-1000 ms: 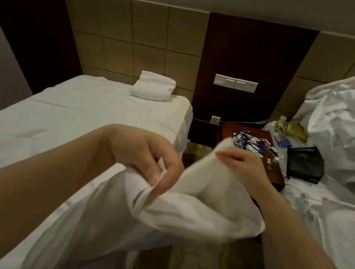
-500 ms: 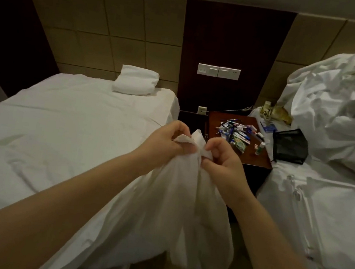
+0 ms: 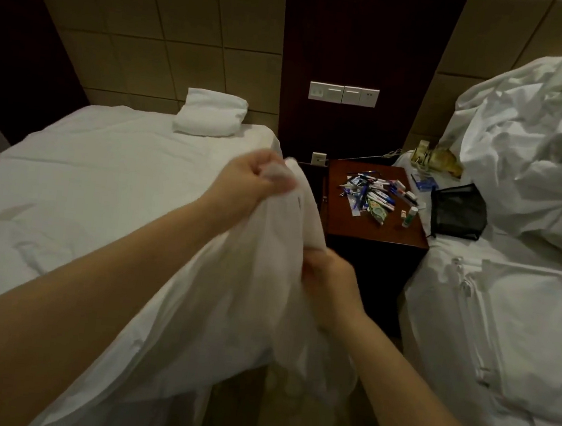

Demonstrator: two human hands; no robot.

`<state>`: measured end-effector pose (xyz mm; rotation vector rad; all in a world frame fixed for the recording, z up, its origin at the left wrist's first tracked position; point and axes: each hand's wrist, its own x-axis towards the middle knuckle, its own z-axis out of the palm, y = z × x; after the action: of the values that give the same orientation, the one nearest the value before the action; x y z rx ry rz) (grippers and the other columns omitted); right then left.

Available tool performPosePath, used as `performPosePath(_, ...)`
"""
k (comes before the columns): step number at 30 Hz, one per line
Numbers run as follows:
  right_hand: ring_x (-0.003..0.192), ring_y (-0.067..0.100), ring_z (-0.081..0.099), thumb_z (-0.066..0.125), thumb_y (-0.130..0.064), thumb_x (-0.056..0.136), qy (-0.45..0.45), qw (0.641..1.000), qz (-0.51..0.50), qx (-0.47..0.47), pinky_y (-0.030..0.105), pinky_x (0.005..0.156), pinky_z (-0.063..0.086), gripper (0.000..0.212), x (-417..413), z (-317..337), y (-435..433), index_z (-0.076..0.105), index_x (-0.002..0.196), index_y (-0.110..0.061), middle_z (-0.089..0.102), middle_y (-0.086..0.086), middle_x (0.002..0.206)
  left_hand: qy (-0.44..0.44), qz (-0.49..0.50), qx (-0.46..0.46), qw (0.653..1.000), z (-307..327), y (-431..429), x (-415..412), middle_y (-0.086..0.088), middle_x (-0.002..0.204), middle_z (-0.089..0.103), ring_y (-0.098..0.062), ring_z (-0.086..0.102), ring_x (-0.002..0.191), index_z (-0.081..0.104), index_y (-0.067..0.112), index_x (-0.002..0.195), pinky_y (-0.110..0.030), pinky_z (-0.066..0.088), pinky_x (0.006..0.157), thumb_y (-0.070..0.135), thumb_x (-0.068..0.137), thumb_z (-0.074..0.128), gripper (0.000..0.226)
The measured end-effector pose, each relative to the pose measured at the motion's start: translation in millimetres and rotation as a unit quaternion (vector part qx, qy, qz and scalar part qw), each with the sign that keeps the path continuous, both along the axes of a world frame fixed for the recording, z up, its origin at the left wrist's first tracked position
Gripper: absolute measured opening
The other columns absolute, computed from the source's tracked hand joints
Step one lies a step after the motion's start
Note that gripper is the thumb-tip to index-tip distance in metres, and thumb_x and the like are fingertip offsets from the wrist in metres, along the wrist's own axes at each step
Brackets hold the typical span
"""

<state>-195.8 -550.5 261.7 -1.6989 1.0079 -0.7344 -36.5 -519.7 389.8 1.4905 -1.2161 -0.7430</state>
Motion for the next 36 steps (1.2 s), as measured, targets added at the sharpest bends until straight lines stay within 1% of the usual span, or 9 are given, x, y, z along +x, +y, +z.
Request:
performPosePath(4,0.093,0.016,0.057,0.051,-0.029,0.093,0.224,0.971,-0.008,-0.085,0.026,0.081,0.049,0.021,-17.0,-38.9,-9.5,0.067,0.107,-0.029,0.062,-0.007,0.108,0.06,0.081,-0.075,0.992,44.0,-6.9,38.7,0.005,0.072,0.055,-0.009,0.054,0.069,0.056,0.023,0.067,-0.027,0.051,0.064,0.008,0.08,0.069,0.024)
performPosePath(8,0.096,0.016,0.056,0.044,-0.02,0.096,0.345,0.925,-0.002,-0.158,0.028,0.08,0.053,0.032,-21.6,-37.4,-45.3,0.058,0.125,-0.027,0.059,-0.002,0.115,0.049,0.125,-0.112,0.985,81.1,9.6,77.8,0.004,0.072,0.053,-0.007,0.054,0.065,0.053,0.02,0.071,-0.022,0.051,0.059,0.012,0.083,0.068,0.021)
performPosePath(12,0.115,0.022,0.043,0.043,-0.032,0.098,0.392,0.898,0.054,-0.193,0.037,0.093,0.043,0.036,9.6,-26.6,-63.9,0.05,0.133,-0.029,0.046,-0.005,0.134,0.044,0.134,-0.147,0.979,104.8,40.7,107.0,0.003,0.077,0.055,-0.008,0.058,0.068,0.053,0.02,0.075,-0.025,0.055,0.065,0.014,0.084,0.066,0.017)
performPosePath(16,0.119,0.025,0.039,0.028,-0.045,0.099,0.461,0.856,0.13,-0.194,0.037,0.088,0.037,0.043,27.0,-29.3,-64.2,0.036,0.14,-0.036,0.04,-0.002,0.137,0.017,0.161,-0.172,0.972,116.9,76.3,144.7,0.008,0.075,0.06,-0.006,0.062,0.069,0.058,0.025,0.073,-0.024,0.055,0.064,0.019,0.082,0.067,0.014)
performPosePath(22,0.104,0.011,0.05,0.011,-0.087,0.071,0.419,0.859,0.164,-0.245,0.034,0.088,0.04,0.083,54.9,-37.6,-49.4,0.046,0.13,-0.04,0.054,-0.012,0.119,-0.007,0.246,-0.18,0.952,113.2,118.2,202.7,0.01,0.075,0.06,-0.005,0.059,0.073,0.061,0.027,0.072,-0.022,0.052,0.066,0.017,0.087,0.064,0.017)
performPosePath(25,0.101,0.012,0.054,0.044,-0.066,0.086,0.413,0.851,0.15,-0.288,0.036,0.094,0.034,0.041,66.7,-28.6,-35.8,0.056,0.115,-0.038,0.06,-0.013,0.105,-0.005,0.269,-0.184,0.945,108.2,131.2,226.3,0.008,0.079,0.057,-0.005,0.057,0.076,0.06,0.026,0.077,-0.021,0.051,0.067,0.019,0.087,0.064,0.013)
performPosePath(27,0.089,0.011,0.057,0.047,-0.049,0.093,0.403,0.852,0.103,-0.317,0.034,0.092,0.036,0.026,71.7,-20.3,-30.8,0.062,0.103,-0.03,0.062,-0.01,0.09,-0.008,0.281,-0.183,0.942,106.3,135.5,236.8,0.008,0.082,0.055,-0.005,0.055,0.078,0.058,0.025,0.08,-0.02,0.051,0.068,0.02,0.087,0.064,0.011)
performPosePath(32,0.077,0.017,0.056,0.05,-0.022,0.095,0.174,0.965,-0.031,-0.196,0.028,0.062,0.037,0.021,78.0,79.3,-63.0,0.065,0.082,-0.018,0.058,-0.001,0.078,-0.003,0.347,-0.201,0.916,120.0,147.1,271.2,0.008,0.08,0.055,-0.003,0.054,0.071,0.055,0.025,0.077,-0.019,0.048,0.065,0.019,0.085,0.067,0.016)
performPosePath(36,0.089,0.021,0.057,0.055,-0.025,0.094,0.216,0.924,0.004,-0.315,0.03,0.076,0.04,0.022,101.1,216.5,-103.0,0.071,0.097,-0.01,0.062,0.001,0.088,-0.012,0.408,-0.206,0.889,162.3,160.0,296.8,0.006,0.08,0.054,-0.007,0.052,0.072,0.057,0.023,0.08,-0.02,0.045,0.062,0.022,0.085,0.068,0.012)
